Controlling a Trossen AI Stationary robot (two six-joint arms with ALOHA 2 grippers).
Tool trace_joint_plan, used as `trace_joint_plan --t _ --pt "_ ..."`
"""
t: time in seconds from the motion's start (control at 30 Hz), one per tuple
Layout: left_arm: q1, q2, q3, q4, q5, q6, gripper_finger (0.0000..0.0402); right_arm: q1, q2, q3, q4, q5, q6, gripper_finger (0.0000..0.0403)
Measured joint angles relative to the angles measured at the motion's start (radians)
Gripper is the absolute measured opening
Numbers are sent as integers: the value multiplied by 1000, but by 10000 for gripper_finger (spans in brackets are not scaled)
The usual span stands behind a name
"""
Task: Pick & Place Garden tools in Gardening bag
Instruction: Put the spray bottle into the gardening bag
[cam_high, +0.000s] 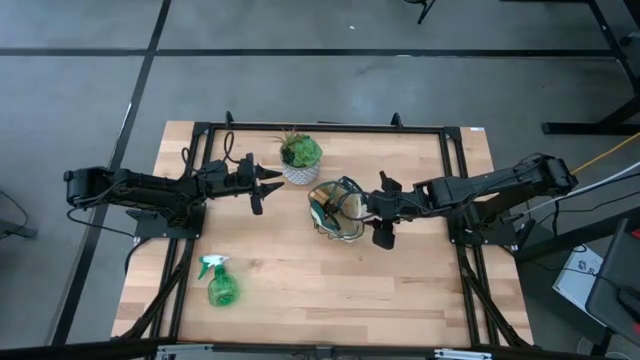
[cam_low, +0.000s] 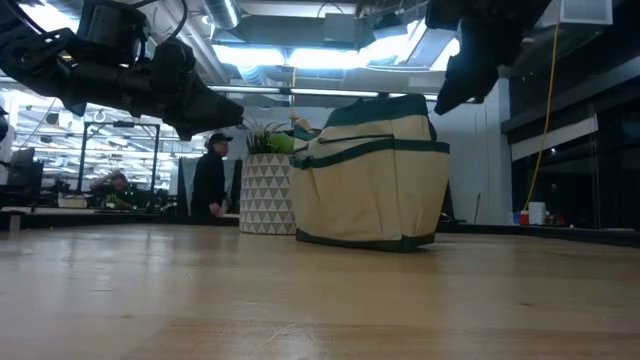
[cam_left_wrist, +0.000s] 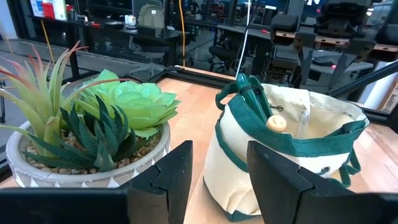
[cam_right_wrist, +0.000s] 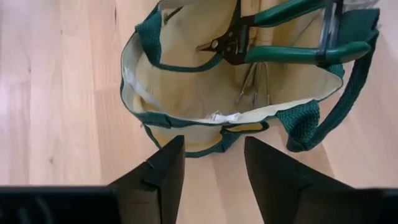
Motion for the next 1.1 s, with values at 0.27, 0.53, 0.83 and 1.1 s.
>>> trace_joint_plan --t 0.27,0.53,0.83,1.1 --pt "-1 0 0 -27 31 -61 148 32 0 -112 49 26 -143 169" --pt "-2 0 0 -53 62 -89 148 60 -90 -384 320 -48 -265 170" --pt "-2 0 0 -50 62 -97 148 61 -407 -666 507 -104 -287 170" --pt "-1 0 0 -45 52 -159 148 61 -563 -891 730 -90 -290 170"
